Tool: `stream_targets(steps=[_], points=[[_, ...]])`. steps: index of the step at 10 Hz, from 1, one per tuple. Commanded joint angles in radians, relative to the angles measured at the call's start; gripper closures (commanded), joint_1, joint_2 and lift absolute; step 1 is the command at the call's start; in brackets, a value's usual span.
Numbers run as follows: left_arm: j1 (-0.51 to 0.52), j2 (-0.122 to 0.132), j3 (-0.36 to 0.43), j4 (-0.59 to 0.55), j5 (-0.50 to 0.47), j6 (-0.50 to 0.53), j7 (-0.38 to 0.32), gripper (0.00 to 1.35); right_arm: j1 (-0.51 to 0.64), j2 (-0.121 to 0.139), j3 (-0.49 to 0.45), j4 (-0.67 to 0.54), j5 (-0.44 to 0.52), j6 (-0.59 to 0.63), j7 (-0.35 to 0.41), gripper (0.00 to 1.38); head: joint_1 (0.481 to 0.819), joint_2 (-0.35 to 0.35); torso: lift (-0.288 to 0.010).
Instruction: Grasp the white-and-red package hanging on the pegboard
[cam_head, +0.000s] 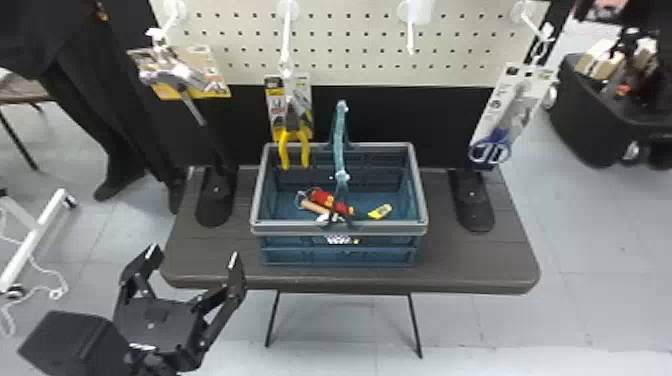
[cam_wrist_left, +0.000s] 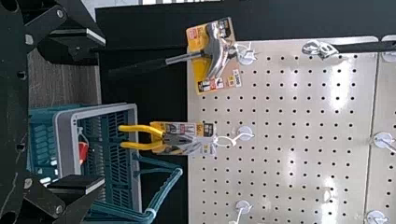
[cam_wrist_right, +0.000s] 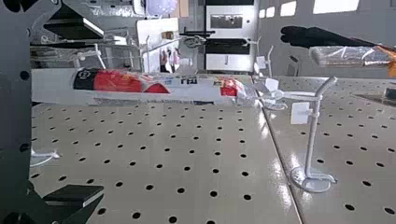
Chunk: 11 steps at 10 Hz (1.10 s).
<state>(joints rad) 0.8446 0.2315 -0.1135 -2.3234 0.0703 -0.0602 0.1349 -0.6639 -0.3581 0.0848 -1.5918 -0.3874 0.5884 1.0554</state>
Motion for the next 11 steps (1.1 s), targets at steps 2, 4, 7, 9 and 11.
stream_targets(steps=[2, 4, 7, 9, 11], points=[[-0.009, 0.000, -0.005, 0.003, 0.000, 0.006, 0.000, 0.25, -0.076, -0.009, 0.041, 0.044, -0.073, -0.010, 0.000, 0.13, 0.819, 0.008, -0.100], [-0.015, 0.002, -0.008, 0.005, 0.000, 0.013, 0.000, 0.25, -0.111, -0.007, 0.066, 0.054, -0.123, -0.012, 0.000, 0.13, 0.819, 0.008, -0.100], [-0.019, 0.003, -0.012, 0.010, 0.000, 0.014, 0.000, 0.25, -0.119, -0.006, 0.073, 0.061, -0.145, -0.010, -0.002, 0.54, 0.819, 0.008, -0.100], [-0.022, 0.005, -0.014, 0.010, 0.000, 0.017, 0.000, 0.25, -0.119, -0.006, 0.073, 0.037, -0.127, 0.014, -0.005, 0.73, 0.819, 0.008, -0.100], [-0.019, 0.006, -0.014, 0.010, 0.002, 0.016, 0.000, 0.25, -0.111, -0.002, 0.073, 0.017, -0.143, 0.014, -0.031, 1.04, 0.819, 0.008, -0.100]])
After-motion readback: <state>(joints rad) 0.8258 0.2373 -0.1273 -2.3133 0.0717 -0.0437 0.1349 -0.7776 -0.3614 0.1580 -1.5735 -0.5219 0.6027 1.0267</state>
